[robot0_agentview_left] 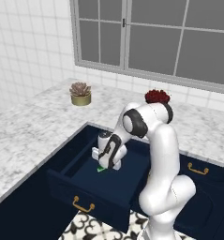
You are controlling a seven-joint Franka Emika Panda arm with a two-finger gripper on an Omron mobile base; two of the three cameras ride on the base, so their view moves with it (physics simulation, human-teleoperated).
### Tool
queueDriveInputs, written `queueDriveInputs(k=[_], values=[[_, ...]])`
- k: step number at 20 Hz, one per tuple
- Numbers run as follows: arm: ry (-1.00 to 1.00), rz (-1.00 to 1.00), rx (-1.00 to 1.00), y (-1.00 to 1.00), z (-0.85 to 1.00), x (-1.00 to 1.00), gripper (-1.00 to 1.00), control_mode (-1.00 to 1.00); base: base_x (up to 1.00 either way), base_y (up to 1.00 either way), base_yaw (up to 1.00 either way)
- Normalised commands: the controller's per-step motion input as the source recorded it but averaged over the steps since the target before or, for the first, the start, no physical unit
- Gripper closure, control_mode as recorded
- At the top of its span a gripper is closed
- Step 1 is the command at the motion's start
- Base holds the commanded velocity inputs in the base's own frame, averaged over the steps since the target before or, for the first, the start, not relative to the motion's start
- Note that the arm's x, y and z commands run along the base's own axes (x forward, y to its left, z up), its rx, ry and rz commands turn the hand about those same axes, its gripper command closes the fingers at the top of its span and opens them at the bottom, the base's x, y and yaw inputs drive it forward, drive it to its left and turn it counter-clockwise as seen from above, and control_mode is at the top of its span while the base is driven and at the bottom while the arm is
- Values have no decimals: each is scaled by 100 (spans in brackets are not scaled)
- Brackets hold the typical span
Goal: Pick up the knife from the drawer and place it on the cutting board. Then place the meat from the plate to the cutting board.
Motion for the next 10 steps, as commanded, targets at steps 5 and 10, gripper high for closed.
queueDriveInputs(k=[5,10], values=[[-2,0,0,26,100,-92,100,-100,0,0,0],[0,0,0,25,100,-74,100,-100,0,0,0]])
